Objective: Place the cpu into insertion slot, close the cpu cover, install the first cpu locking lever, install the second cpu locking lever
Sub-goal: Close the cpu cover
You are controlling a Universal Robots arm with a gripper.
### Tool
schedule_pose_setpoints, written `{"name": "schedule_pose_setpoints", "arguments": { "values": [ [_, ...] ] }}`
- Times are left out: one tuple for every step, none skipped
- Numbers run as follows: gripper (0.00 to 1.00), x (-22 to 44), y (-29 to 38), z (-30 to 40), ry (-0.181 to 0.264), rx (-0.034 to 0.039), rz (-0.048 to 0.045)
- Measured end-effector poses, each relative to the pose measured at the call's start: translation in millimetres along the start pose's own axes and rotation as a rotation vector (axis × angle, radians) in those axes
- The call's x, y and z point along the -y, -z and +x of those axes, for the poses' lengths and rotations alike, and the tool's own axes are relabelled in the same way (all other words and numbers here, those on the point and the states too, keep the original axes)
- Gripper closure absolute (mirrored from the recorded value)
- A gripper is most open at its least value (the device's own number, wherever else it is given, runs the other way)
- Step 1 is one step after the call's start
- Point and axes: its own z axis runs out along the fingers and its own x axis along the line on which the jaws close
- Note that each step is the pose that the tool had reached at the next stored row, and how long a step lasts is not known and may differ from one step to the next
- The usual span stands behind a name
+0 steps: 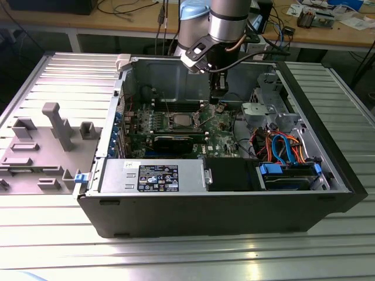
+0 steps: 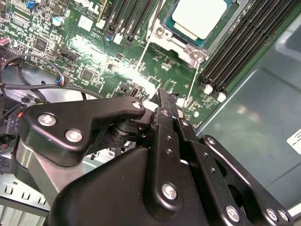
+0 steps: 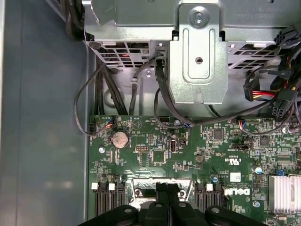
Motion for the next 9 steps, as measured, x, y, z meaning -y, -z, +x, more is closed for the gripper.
{"name": "schedule_pose_setpoints", "arguments": {
  "values": [
    [0.89,-0.4,0.0,0.0,0.0,-0.0001,0.0],
    [0.89,-0.9,0.0,0.0,0.0,0.0,0.0],
    [0.89,-1.5,0.0,0.0,0.0,0.0,0.0],
    [0.89,-2.2,0.0,0.0,0.0,0.0,0.0],
    [0.89,-2.8,0.0,0.0,0.0,-0.0001,0.0],
    [0.89,-3.3,-0.1,0.0,0.0,0.0,0.0],
    [0.89,-3.7,-0.1,0.0,0.0,0.0,0.0],
    [0.89,-4.2,-0.1,-0.1,0.0,0.0,0.0],
    [0.89,-4.6,-0.1,-0.1,0.0,0.0,0.0]
  ]
}}
